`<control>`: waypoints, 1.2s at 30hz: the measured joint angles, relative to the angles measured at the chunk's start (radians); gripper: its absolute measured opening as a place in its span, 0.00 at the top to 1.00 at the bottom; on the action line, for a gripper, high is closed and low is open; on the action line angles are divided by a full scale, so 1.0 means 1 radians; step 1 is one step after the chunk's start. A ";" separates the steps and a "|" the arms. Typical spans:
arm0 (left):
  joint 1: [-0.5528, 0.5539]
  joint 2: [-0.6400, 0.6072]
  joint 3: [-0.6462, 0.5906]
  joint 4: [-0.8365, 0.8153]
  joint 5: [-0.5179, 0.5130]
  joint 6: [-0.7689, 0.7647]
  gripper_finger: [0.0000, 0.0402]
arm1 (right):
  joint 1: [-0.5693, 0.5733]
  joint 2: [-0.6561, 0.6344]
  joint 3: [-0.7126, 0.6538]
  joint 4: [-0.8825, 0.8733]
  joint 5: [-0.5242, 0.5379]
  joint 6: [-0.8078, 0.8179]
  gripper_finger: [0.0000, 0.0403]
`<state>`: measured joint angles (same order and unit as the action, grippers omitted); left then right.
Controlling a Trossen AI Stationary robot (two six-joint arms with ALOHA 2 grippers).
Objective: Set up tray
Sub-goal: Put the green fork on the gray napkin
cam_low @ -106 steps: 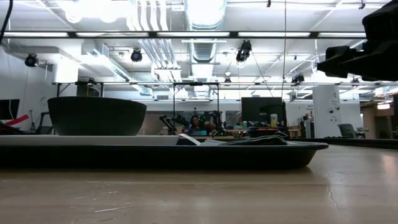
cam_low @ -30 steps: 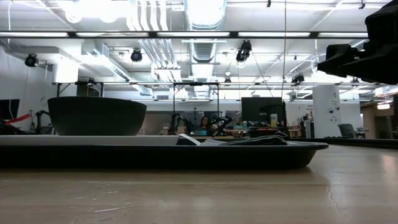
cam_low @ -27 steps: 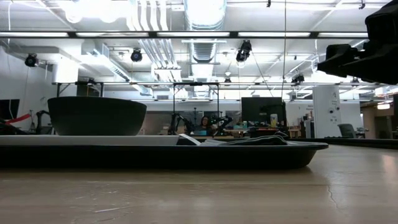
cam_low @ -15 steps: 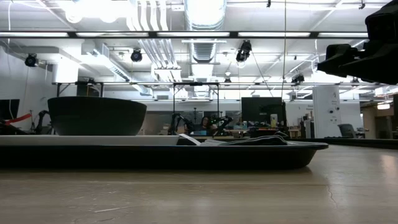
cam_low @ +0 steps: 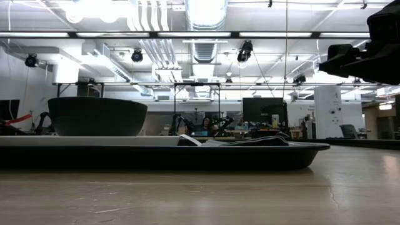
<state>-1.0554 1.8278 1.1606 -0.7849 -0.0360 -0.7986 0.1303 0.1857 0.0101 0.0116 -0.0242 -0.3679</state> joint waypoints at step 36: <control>0.003 -0.017 -0.014 0.015 0.070 0.048 0.99 | 0.000 0.000 0.000 0.000 0.000 -0.002 0.44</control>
<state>-1.0527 1.8111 1.1461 -0.7702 0.0338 -0.7501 0.1303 0.1856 0.0101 0.0120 -0.0242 -0.3695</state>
